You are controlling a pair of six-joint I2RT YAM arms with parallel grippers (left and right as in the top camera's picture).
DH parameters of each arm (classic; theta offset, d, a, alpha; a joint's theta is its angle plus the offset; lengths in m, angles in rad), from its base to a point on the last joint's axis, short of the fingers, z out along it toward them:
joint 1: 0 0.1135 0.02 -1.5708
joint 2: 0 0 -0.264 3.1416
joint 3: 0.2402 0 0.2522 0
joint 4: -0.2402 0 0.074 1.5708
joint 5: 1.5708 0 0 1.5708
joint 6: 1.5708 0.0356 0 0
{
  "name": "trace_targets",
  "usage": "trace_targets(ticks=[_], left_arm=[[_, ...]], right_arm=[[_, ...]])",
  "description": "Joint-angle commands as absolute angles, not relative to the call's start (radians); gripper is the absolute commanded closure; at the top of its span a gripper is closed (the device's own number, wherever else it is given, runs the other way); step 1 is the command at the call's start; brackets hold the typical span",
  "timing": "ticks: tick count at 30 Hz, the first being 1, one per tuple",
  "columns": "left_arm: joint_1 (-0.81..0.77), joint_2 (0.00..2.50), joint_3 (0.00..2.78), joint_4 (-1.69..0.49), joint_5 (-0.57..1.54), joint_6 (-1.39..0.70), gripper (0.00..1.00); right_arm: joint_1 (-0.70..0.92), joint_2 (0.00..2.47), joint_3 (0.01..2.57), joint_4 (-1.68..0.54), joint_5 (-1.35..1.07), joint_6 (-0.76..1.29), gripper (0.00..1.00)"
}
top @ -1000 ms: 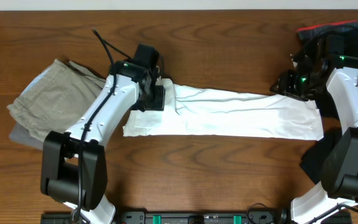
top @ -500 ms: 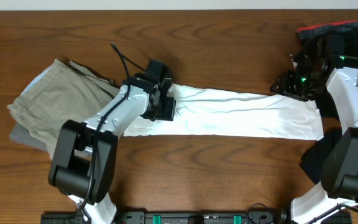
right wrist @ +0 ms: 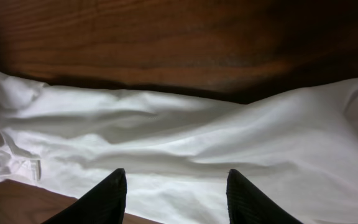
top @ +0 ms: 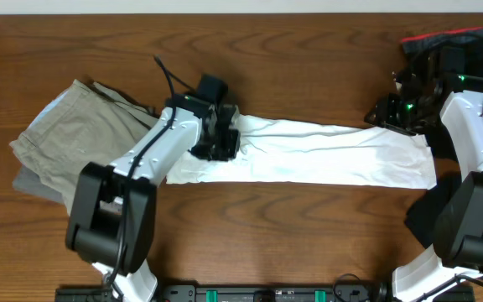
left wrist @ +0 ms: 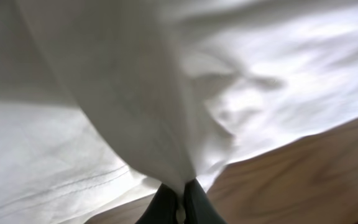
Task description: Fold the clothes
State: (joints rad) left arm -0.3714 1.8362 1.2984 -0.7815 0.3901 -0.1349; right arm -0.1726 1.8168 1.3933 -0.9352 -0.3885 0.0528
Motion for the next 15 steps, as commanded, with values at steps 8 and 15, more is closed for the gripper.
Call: trace_targets(ticks=[8, 15], left_arm=[[-0.373, 1.814, 1.348, -0.645, 0.434, -0.193, 0.94], [-0.373, 1.893, 1.348, -0.557, 0.434, -0.197, 0.92]], right_arm=[[-0.177, 1.805, 1.399, -0.923, -0.389, 0.067, 0.50], [-0.177, 1.805, 1.399, -0.923, -0.388, 0.067, 0.50]])
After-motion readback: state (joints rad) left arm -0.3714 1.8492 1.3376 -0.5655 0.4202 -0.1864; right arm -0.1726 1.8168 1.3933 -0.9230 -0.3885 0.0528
